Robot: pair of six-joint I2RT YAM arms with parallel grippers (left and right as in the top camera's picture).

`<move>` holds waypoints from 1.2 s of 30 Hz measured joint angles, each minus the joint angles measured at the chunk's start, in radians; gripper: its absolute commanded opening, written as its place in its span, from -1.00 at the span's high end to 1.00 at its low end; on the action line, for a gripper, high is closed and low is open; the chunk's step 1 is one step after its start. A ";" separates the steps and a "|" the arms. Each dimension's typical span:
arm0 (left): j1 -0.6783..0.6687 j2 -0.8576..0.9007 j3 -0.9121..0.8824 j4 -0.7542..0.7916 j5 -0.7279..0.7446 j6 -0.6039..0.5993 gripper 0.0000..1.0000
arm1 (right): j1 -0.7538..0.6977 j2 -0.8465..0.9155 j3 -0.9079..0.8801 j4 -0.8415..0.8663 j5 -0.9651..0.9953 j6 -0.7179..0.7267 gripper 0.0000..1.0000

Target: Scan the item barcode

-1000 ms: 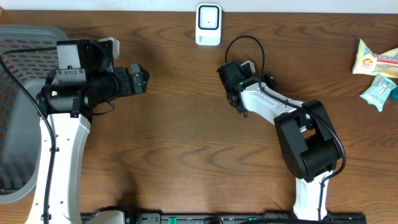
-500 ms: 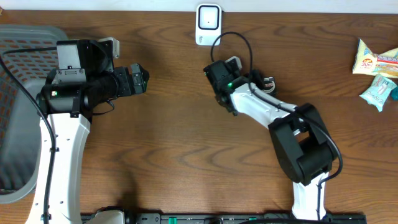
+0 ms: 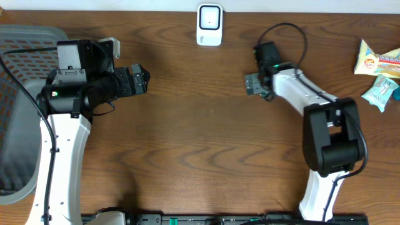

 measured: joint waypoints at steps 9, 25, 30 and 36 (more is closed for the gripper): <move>0.000 0.000 0.000 0.000 0.000 0.000 -0.95 | -0.051 0.000 0.000 -0.039 -0.167 -0.023 -0.40; 0.000 0.000 0.000 0.000 0.000 0.000 -0.95 | -0.111 -0.003 0.000 -0.033 -0.325 -0.032 -0.16; 0.000 0.000 0.000 0.000 0.000 0.000 -0.95 | -0.112 -0.004 0.000 -0.013 -0.429 -0.028 -0.01; 0.000 0.000 0.000 0.000 0.000 0.000 -0.96 | -0.112 -0.004 0.000 -0.014 -0.534 -0.027 -0.03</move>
